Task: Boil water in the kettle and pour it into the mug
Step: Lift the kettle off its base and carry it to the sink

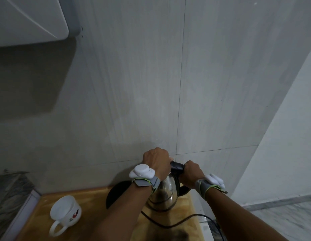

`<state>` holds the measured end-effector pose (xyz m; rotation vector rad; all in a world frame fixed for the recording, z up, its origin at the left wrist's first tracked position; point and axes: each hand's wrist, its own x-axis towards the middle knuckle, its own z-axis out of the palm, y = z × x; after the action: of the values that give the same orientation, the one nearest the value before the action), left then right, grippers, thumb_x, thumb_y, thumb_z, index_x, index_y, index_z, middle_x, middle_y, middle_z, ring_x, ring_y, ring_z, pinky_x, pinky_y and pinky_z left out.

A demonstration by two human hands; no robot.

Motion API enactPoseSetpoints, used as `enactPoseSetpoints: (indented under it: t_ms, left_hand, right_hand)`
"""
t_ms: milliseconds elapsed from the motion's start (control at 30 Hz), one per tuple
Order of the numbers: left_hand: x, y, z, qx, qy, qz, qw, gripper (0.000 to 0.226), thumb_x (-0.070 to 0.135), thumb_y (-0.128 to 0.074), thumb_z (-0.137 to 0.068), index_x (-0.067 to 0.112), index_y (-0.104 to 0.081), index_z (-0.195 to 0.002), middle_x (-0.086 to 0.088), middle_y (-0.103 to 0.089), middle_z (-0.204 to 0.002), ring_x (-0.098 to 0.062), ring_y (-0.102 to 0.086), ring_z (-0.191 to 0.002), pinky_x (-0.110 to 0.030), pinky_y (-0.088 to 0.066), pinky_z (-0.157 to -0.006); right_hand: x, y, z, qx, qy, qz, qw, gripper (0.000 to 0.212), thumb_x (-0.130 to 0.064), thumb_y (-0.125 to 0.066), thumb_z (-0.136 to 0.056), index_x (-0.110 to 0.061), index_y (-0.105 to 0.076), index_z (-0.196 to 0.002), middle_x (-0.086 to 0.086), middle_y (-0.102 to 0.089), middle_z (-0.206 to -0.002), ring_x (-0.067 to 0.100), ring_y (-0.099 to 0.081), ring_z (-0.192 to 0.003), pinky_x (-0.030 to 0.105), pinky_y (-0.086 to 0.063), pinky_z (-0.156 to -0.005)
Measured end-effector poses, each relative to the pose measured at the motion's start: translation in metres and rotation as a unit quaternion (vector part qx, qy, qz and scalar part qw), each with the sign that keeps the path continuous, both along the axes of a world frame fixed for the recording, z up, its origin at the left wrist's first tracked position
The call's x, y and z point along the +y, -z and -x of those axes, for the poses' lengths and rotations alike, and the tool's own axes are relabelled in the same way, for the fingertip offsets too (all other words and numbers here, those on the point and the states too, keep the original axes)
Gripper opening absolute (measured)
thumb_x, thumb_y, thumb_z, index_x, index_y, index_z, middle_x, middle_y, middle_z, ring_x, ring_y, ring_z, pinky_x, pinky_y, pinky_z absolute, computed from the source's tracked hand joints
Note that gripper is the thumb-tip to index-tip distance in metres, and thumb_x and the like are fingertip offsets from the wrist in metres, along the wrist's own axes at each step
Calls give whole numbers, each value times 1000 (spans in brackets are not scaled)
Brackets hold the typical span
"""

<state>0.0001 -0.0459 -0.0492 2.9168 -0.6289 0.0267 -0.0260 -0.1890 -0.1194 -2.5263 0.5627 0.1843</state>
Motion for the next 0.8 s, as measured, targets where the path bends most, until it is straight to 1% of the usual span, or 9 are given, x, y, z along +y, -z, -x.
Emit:
enactPoseSetpoints:
  t_ms: [167, 400, 500, 533, 633, 667, 733, 767, 800]
  left_hand:
    - [3, -4, 3, 19, -8, 19, 1000, 41, 50, -62, -100, 11, -74, -97, -10, -73, -104, -29, -71, -96, -31, -41, -73]
    - [5, -26, 2, 73, -6, 44, 996, 37, 45, -71, -96, 8, -67, -97, -16, -68, -113, -37, -70, -104, -34, -46, -76]
    - [5, -37, 8, 57, -15, 65, 996, 34, 38, -78, -92, 12, -56, -93, -17, -66, -112, -37, -70, -102, -34, -50, -76]
    - [4, -41, 10, 49, -21, 83, 995, 35, 35, -79, -91, 12, -54, -95, -16, -66, -112, -36, -70, -102, -35, -51, -75]
    - [0, -51, 14, 30, -49, 148, 987, 45, 31, -82, -89, 7, -53, -113, -14, -65, -114, -34, -69, -105, -32, -46, -72]
    - [-1, -54, 14, 27, -59, 162, 985, 42, 30, -82, -89, 7, -55, -110, -12, -65, -109, -33, -70, -104, -31, -44, -71]
    - [-4, -58, 13, 49, -66, 182, 980, 32, 27, -78, -91, 10, -53, -82, -3, -56, -86, -34, -71, -98, -29, -44, -68]
    - [-5, -59, 12, 64, -66, 187, 978, 38, 24, -76, -92, 12, -47, -72, -1, -48, -78, -34, -71, -94, -30, -45, -68]
    - [-6, -61, 11, 73, -64, 192, 977, 40, 21, -74, -92, 12, -43, -69, -1, -45, -75, -35, -70, -93, -30, -47, -68]
  right_hand:
    - [2, -1, 1, 3, 6, -2, 1000, 25, -22, -70, -83, -16, -48, -91, 7, -64, -100, 23, -66, -90, 33, -57, -80]
    - [2, -7, 2, 16, 12, -16, 1000, 20, -19, -71, -82, -14, -53, -90, 8, -67, -99, 22, -67, -87, 31, -57, -77]
    - [2, -8, 3, 23, 10, -18, 1000, 20, -18, -70, -83, -10, -59, -97, 10, -68, -99, 24, -68, -89, 34, -58, -81]
    - [2, -8, 3, 22, 10, -22, 999, 20, -18, -69, -83, -9, -60, -98, 10, -69, -99, 24, -68, -89, 34, -58, -81]
    - [2, -9, 4, 22, 7, -34, 999, 20, -18, -69, -83, -7, -63, -99, 11, -69, -99, 25, -68, -89, 37, -58, -82]
    - [2, -9, 5, 23, 6, -36, 999, 21, -17, -68, -83, -6, -63, -101, 11, -69, -99, 26, -68, -90, 37, -58, -83]
    - [2, -10, 6, 20, 10, -36, 999, 22, -17, -67, -83, -6, -62, -102, 11, -68, -100, 26, -67, -91, 37, -58, -84]
    - [2, -11, 7, 18, 12, -34, 999, 23, -17, -67, -83, -7, -61, -102, 11, -68, -100, 26, -67, -91, 37, -58, -83]
    - [2, -11, 7, 16, 13, -33, 999, 23, -17, -67, -82, -7, -61, -102, 10, -68, -99, 26, -67, -90, 36, -58, -82]
